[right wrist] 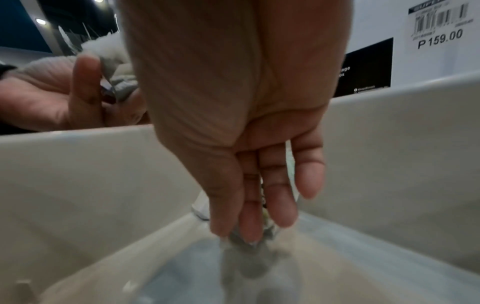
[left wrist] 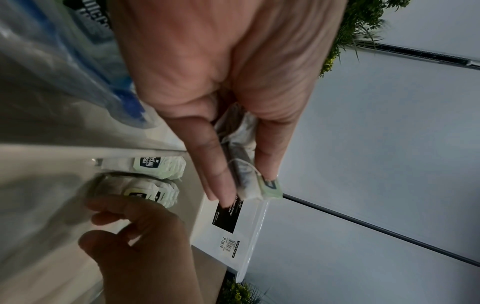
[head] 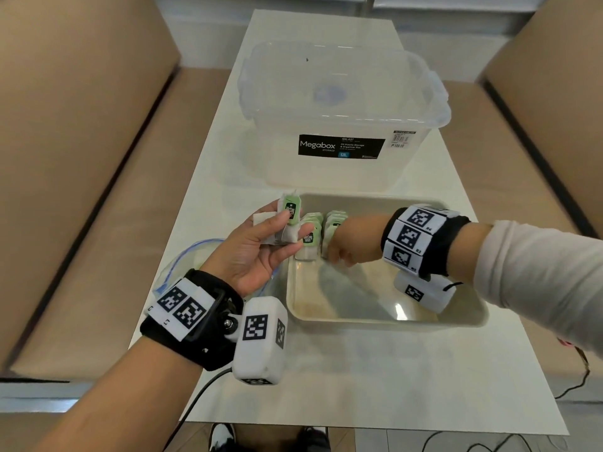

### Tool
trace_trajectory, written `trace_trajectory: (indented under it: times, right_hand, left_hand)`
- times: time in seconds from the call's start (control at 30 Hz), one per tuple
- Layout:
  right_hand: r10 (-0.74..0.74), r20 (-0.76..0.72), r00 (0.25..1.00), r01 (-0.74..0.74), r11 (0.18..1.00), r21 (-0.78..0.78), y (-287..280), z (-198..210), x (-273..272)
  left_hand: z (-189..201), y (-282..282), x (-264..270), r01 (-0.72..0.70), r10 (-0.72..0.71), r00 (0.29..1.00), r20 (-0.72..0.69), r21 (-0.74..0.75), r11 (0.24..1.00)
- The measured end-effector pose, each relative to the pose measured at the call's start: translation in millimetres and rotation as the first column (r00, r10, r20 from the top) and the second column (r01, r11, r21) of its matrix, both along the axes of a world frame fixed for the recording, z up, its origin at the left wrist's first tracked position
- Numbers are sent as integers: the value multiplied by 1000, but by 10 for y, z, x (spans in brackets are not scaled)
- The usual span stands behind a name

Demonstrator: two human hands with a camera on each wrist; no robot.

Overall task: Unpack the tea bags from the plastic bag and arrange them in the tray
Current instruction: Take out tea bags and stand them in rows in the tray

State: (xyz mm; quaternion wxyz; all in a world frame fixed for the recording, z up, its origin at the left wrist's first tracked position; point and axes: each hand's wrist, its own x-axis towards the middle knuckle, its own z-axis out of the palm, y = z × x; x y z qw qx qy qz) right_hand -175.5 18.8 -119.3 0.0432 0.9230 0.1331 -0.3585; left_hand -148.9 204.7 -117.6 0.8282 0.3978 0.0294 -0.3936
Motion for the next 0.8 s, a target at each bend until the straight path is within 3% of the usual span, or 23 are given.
trace_trajectory:
  times: [0.1,0.23,0.33,0.4,0.47,0.53,0.67,0.8]
  right_hand:
    - [35,-22,999,-35,999,-30,-7,-38,56]
    - [-40,-26,999,39,999,-37,-43,-52,67]
    - [-217,154,964,206,975,85,-96,129,63]
    - [-436,287,853,336,879,337,-128,338,34]
    - [-633,225,741,396,682,614,-93,538,-5]
    - [-705,153,693,413,562,717,-23,695,-59]
    - [-684,222,695,371,606,704,-20,807,-122]
    - [-718,197,667,386,559,734,-171,856,-176]
  left_hand:
    - [-14,1,5,-3,3,1000,0,0,1000]
    - [-19,10,4,-2,2,1000,-4,12,1000]
    - [-7,12,13,16,-16,1000,-19,24,1000]
    - [10,-23,14,26,-26,1000,-3,60,998]
    - [30,-78,10,43,-49,998,44,111,993]
    - [67,-147,-12,70,-86,991,103,152,986]
    - [133,-251,-55,95,-116,984,138,155,983]
    - [111,-281,-70,89,-117,980,161,173,981]
